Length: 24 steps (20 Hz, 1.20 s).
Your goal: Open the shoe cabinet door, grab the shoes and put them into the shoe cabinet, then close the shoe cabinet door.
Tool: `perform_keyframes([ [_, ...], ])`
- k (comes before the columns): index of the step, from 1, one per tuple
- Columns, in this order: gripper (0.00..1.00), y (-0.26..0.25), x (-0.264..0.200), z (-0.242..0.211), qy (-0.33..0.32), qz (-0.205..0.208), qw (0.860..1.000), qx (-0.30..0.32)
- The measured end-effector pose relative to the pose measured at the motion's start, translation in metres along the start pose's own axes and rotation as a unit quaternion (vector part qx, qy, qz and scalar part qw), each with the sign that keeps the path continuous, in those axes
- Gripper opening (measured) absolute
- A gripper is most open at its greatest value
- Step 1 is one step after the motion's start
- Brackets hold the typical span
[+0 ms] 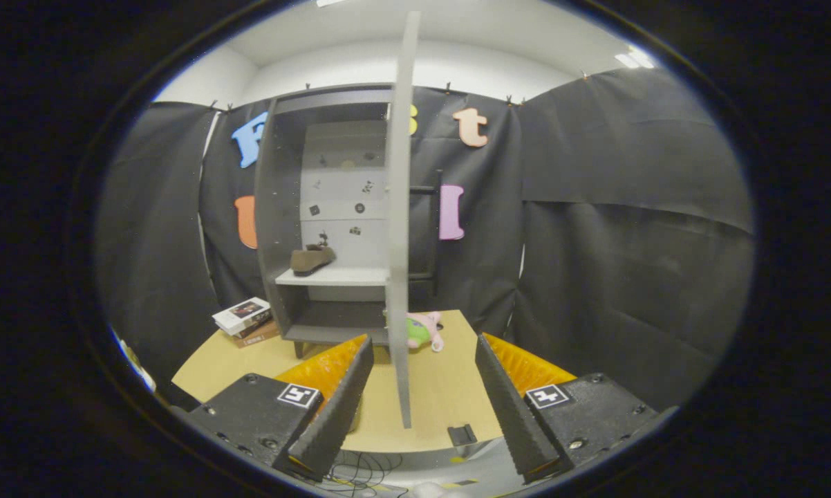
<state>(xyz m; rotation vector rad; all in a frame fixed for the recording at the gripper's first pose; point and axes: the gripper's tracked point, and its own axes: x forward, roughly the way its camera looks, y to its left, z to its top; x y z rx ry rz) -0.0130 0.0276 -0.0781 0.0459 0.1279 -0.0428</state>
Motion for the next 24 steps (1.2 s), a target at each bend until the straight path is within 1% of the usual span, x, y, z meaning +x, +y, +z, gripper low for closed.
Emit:
perform_keyframes([
  [1,0.94,0.010,0.000,-0.006,0.002,0.006,1.000,0.000],
  [2,0.98,0.022,0.001,-0.012,0.003,0.013,1.000,0.001],
  [4,0.99,0.048,0.004,-0.030,0.010,0.030,0.999,-0.005],
  [6,0.99,0.067,0.019,-0.046,0.018,0.037,0.999,-0.004],
  [9,0.99,0.102,0.041,-0.088,0.064,0.060,0.996,-0.004],
  [11,0.99,0.123,0.062,-0.115,0.090,0.074,0.993,-0.019],
  [14,0.99,0.149,0.088,-0.151,0.112,0.098,0.988,-0.027],
  [17,0.99,0.172,0.117,-0.189,0.145,0.109,0.983,-0.025],
  [19,0.99,0.187,0.138,-0.217,0.172,0.116,0.978,-0.034],
  [22,0.99,0.199,0.167,-0.255,0.202,0.121,0.970,-0.057],
  [24,0.99,0.207,0.189,-0.276,0.219,0.119,0.967,-0.056],
])
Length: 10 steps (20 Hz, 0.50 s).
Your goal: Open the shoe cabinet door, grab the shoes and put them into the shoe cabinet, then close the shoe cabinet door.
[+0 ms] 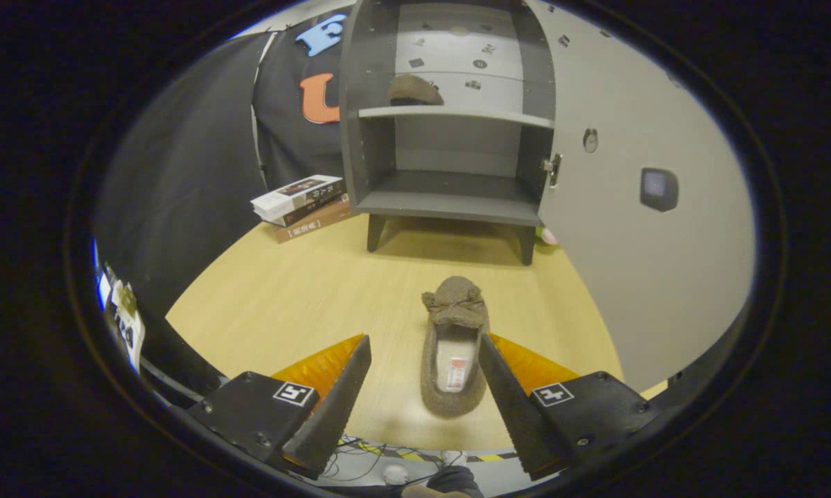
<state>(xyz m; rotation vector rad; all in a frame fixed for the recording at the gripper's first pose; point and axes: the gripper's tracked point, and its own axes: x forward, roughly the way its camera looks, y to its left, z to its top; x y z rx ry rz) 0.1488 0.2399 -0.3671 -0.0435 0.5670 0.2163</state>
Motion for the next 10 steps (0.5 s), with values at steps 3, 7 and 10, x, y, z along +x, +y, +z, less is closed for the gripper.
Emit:
perform_keyframes([
  [3,0.99,0.000,0.042,-0.012,0.029,0.004,1.000,0.003],
  [7,0.99,-0.009,0.091,-0.014,0.056,0.001,0.998,0.029],
  [10,0.99,-0.009,0.117,-0.010,0.073,0.005,0.996,0.048],
])
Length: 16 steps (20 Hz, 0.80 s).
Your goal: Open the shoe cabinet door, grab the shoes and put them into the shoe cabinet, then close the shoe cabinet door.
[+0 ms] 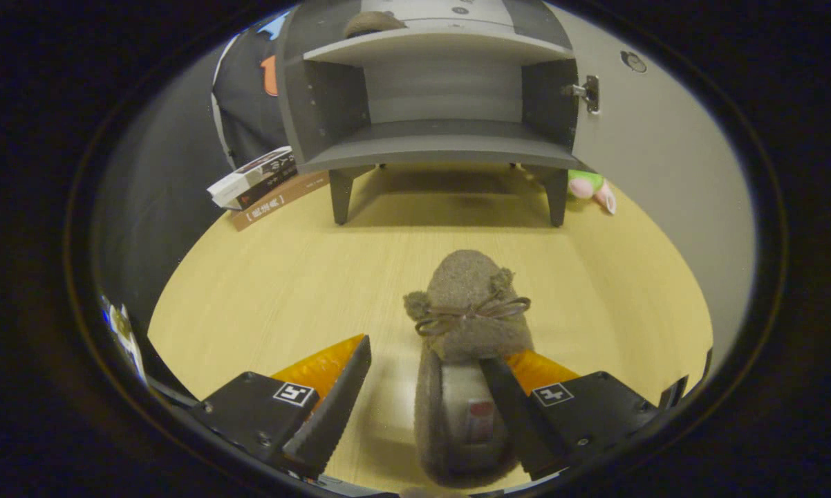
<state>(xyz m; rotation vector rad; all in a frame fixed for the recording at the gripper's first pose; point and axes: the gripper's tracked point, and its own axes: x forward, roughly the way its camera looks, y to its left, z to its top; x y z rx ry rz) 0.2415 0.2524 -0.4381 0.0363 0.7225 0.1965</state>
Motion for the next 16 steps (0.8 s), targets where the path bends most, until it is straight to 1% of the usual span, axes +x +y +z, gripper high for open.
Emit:
perform_keyframes([
  [1,0.99,-0.001,0.007,0.003,0.003,0.000,1.000,0.000],
  [3,0.97,-0.002,0.020,0.010,0.006,-0.003,1.000,-0.004],
  [6,0.92,-0.006,0.024,0.008,0.026,-0.001,1.000,-0.003],
  [7,0.85,-0.009,0.023,0.009,0.026,-0.003,1.000,-0.005],
  [8,0.71,-0.011,0.022,0.009,0.025,-0.001,1.000,-0.004],
  [10,0.43,-0.007,0.018,0.007,0.038,0.017,0.999,-0.001],
  [12,0.15,-0.003,0.013,0.015,0.037,0.027,0.999,-0.015],
  [14,0.10,0.001,-0.003,0.037,0.014,0.036,0.999,-0.028],
  [16,0.09,0.001,-0.026,0.065,-0.017,0.030,0.999,-0.041],
])
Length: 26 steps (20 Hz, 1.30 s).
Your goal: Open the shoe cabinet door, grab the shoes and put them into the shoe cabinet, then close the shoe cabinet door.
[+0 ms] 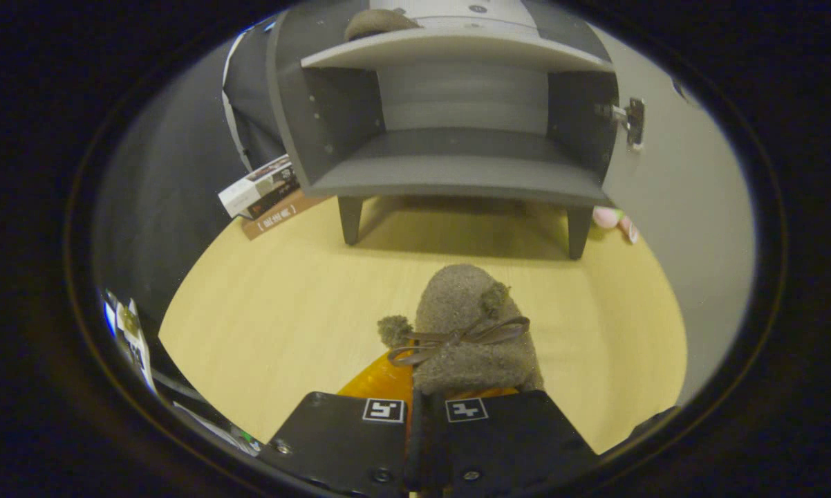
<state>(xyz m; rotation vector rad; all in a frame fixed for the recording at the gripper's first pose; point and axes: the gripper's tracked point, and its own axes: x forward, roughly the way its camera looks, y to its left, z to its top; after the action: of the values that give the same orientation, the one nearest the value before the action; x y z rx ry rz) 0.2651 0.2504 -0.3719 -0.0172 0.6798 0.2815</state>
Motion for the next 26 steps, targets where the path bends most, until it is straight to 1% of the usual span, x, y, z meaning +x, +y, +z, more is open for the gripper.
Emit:
perform_keyframes([
  [4,0.09,0.012,-0.051,0.055,-0.060,0.011,0.998,-0.008],
  [6,0.09,0.016,-0.075,0.086,-0.093,0.006,0.995,-0.018],
  [12,0.09,0.024,-0.143,0.174,-0.181,-0.005,0.983,-0.025],
  [15,0.09,0.028,-0.167,0.216,-0.219,-0.012,0.975,-0.035],
  [18,0.09,0.034,-0.180,0.259,-0.250,-0.012,0.967,-0.042],
  [21,0.09,0.036,-0.184,0.301,-0.273,-0.014,0.961,-0.040],
  [26,0.09,0.027,-0.171,0.372,-0.307,-0.034,0.950,-0.049],
])
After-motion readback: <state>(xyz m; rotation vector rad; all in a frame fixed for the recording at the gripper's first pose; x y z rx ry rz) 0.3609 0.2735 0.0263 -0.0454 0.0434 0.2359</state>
